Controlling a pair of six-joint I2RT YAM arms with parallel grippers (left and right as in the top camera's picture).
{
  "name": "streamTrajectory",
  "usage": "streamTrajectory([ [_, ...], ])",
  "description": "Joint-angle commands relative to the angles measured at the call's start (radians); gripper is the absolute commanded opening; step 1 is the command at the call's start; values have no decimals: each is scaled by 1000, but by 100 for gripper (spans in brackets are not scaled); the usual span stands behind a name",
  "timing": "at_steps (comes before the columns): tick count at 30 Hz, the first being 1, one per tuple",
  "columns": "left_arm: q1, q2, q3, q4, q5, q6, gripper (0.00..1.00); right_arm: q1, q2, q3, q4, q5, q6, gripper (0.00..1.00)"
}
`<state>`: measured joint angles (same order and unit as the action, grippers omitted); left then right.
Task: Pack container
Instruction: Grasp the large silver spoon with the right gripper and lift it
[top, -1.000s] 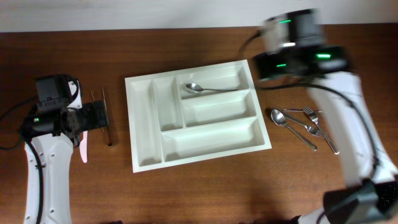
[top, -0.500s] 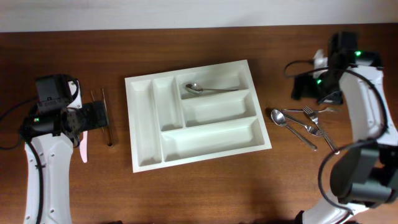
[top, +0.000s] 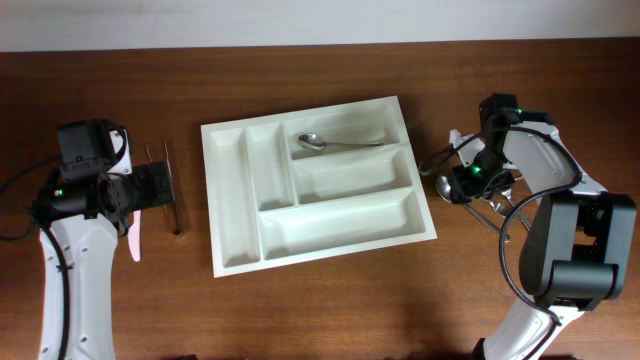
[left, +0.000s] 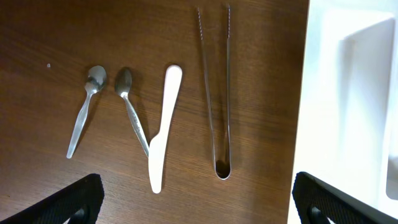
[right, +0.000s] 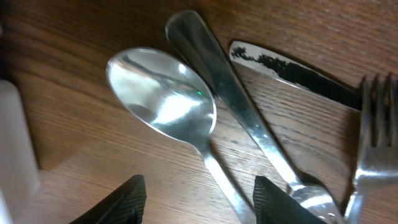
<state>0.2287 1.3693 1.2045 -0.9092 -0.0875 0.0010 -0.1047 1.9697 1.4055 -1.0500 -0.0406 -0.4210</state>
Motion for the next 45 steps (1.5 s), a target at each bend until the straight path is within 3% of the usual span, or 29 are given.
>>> streamTrajectory([
  [1, 5, 3, 21, -1, -14, 15, 99, 1, -1, -9, 0, 61, -39, 52],
  [19, 5, 3, 21, -1, -14, 15, 99, 1, 3, -110, 90, 72, -35, 49],
  [28, 5, 3, 21, 0, -14, 15, 99, 1, 3, -127, 124, 72, -34, 27],
  [38, 5, 3, 21, -1, -14, 15, 99, 1, 3, -210, 203, 72, -34, 25],
  [42, 5, 3, 21, -1, -14, 15, 99, 1, 3, -216, 212, 76, 0, 4],
  [45, 5, 3, 21, 0, -14, 15, 99, 1, 2, -209, 216, 76, 67, 4],
])
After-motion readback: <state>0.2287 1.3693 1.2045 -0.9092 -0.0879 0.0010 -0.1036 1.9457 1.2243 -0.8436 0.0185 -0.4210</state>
